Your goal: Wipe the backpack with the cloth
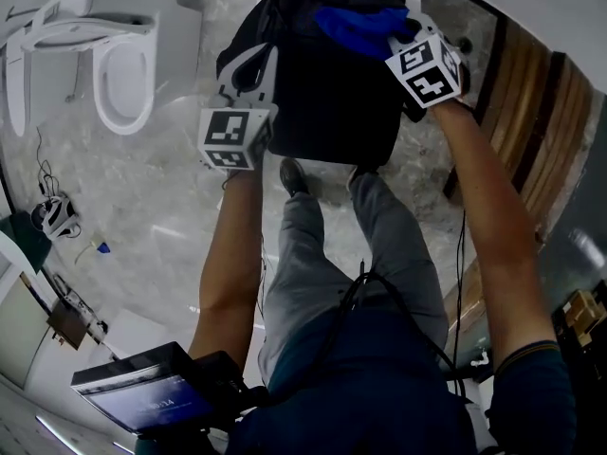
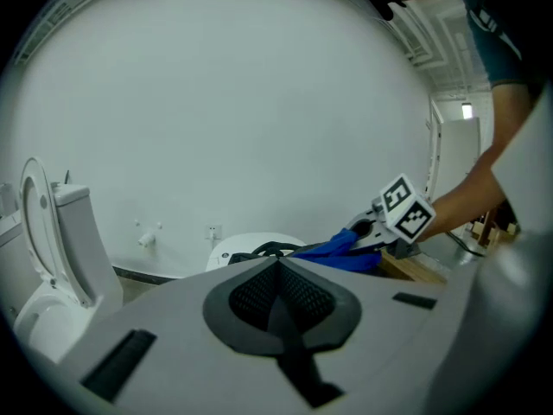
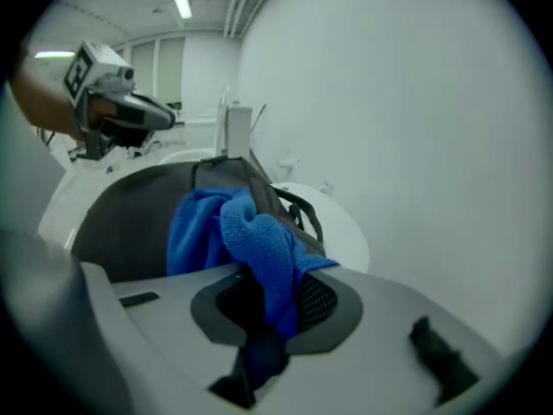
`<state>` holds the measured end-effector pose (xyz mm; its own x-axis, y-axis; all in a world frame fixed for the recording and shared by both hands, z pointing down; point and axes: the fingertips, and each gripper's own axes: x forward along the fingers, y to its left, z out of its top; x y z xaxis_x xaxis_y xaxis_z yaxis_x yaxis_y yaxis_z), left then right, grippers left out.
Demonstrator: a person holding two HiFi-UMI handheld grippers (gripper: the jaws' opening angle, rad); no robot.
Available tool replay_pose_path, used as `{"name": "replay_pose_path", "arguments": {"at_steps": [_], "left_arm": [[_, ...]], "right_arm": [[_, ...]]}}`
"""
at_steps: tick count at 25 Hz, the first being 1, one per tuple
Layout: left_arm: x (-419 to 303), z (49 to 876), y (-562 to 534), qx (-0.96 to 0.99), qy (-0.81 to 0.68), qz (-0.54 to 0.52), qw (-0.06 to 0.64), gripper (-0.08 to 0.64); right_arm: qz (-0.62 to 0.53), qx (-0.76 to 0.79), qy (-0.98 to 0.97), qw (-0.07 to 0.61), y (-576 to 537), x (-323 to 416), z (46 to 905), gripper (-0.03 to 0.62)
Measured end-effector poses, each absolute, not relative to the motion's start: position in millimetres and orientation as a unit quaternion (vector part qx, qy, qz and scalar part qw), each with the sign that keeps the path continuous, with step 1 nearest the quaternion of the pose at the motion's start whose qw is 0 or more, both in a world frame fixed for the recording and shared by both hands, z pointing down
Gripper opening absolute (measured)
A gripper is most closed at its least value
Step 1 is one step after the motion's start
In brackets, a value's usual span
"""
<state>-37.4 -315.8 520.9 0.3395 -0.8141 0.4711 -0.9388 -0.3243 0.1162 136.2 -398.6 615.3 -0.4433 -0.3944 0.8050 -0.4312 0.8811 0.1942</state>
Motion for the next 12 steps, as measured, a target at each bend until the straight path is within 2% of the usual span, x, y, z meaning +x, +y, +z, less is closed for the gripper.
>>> {"name": "replay_pose_path", "arguments": {"at_steps": [6, 12], "left_arm": [[-16.6, 534.7, -292.7, 0.8, -0.535, 0.179, 0.204, 0.003], [4.6, 562.2, -262.6, 0.8, -0.524, 0.184, 0.227, 0.003]], "right_arm": [[0.062, 0.306, -0.864, 0.394, -304.6, 166.1, 589.1, 0.055], [0.082, 0.284, -0.878, 0.376, -223.6, 165.0, 606.4, 0.054]]}}
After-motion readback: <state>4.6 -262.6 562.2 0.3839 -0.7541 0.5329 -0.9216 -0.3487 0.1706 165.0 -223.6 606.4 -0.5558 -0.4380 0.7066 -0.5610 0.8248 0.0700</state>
